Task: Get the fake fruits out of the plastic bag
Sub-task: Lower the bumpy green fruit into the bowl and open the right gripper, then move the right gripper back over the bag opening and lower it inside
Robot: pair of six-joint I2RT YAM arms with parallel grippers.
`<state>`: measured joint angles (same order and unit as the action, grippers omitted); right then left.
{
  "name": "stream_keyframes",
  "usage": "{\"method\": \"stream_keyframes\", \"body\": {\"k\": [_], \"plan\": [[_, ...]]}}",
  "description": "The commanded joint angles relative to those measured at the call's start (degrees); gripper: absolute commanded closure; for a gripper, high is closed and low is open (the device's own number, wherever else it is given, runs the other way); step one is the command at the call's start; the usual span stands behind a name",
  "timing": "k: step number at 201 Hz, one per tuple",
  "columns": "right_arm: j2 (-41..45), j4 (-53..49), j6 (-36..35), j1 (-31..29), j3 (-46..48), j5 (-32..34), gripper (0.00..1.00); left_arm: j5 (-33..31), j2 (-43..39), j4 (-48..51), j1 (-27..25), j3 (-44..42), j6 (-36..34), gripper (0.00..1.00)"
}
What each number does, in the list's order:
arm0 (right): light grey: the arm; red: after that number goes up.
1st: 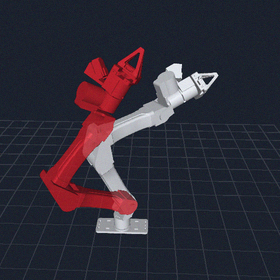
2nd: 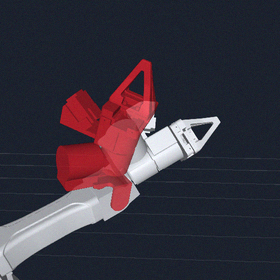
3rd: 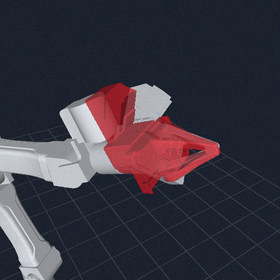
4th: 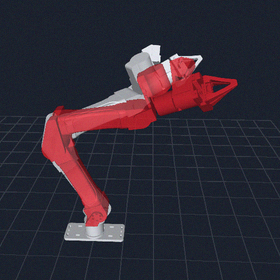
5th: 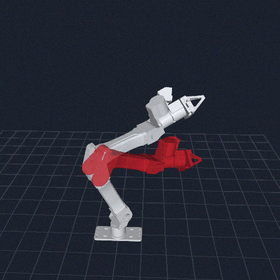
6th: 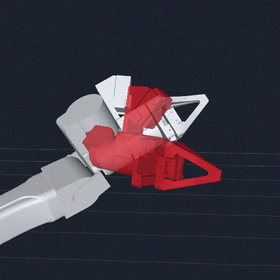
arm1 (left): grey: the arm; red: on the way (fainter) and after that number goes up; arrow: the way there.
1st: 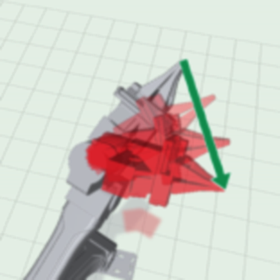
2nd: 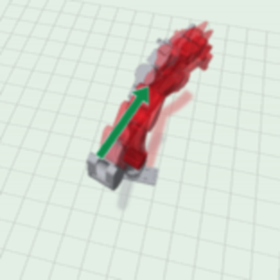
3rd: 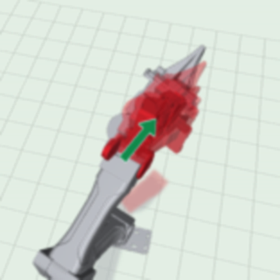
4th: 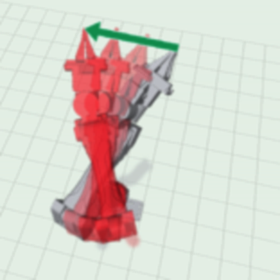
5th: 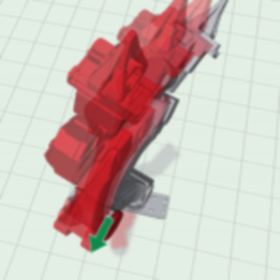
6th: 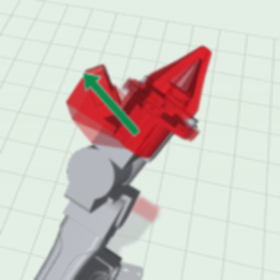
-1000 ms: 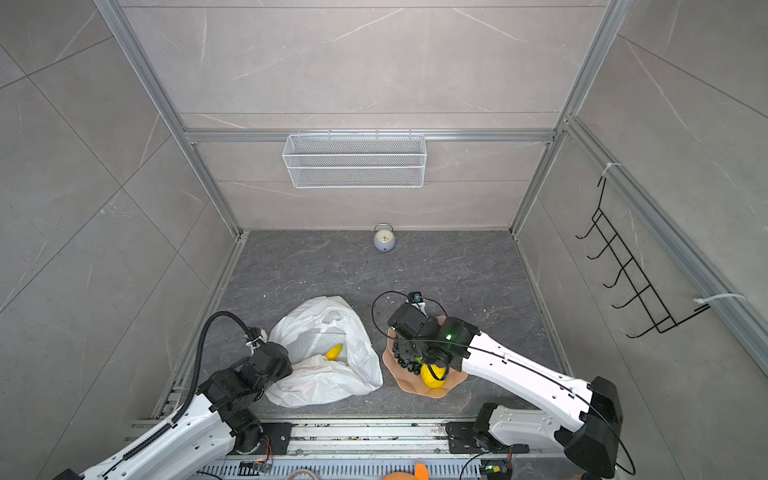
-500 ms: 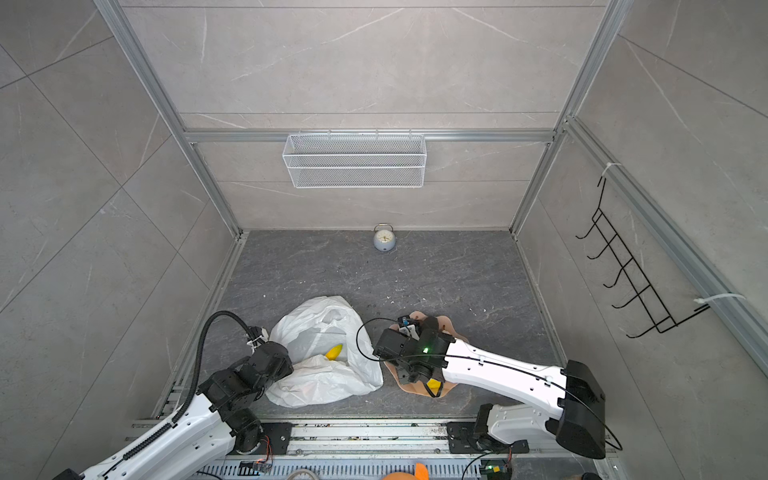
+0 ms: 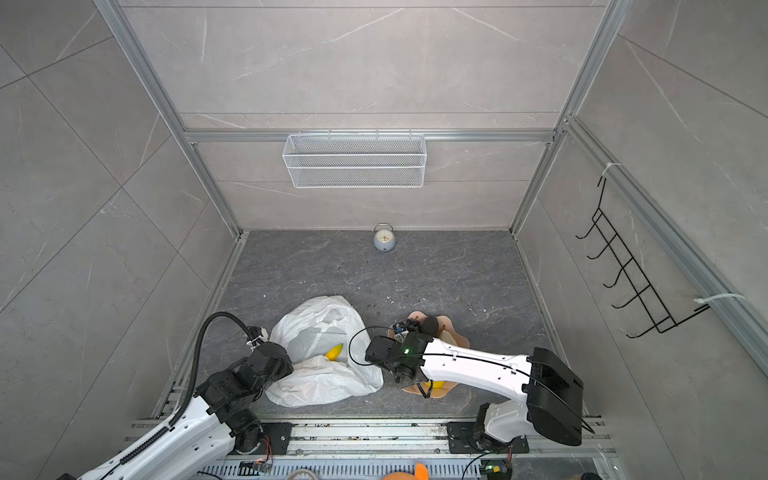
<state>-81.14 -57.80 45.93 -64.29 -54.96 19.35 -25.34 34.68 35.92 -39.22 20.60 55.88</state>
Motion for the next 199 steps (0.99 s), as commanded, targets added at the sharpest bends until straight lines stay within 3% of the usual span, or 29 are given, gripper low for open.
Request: {"method": "stream_keyframes", "body": {"k": [1,96,121,146,170,199], "plan": [[-0.7,0.4,0.7,-0.5,0.6,1.4,0.35,-0.5,0.0,-0.3,0.2,0.1,-1.1,1.00],[1.6,-0.1,0.5,-0.9,-0.1,2.0,0.27,0.4,-1.3,-4.7,0.2,-0.8,-4.3,1.00],[4.2,-3.3,0.8,-1.0,-2.6,5.4,0.26,1.8,4.2,-11.3,0.2,0.0,-9.2,1.00],[7.6,-4.6,-0.1,-1.1,-5.0,8.4,0.26,-0.8,12.6,-12.9,0.2,4.2,-14.4,1.00],[9.2,0.4,-2.8,-1.1,-6.2,7.5,0.28,0.4,16.2,-17.3,0.3,5.8,-18.9,1.00],[7.7,16.1,-5.6,-1.1,-6.6,0.4,0.31,4.8,18.6,-23.9,0.9,6.6,-22.9,1.00]]}}
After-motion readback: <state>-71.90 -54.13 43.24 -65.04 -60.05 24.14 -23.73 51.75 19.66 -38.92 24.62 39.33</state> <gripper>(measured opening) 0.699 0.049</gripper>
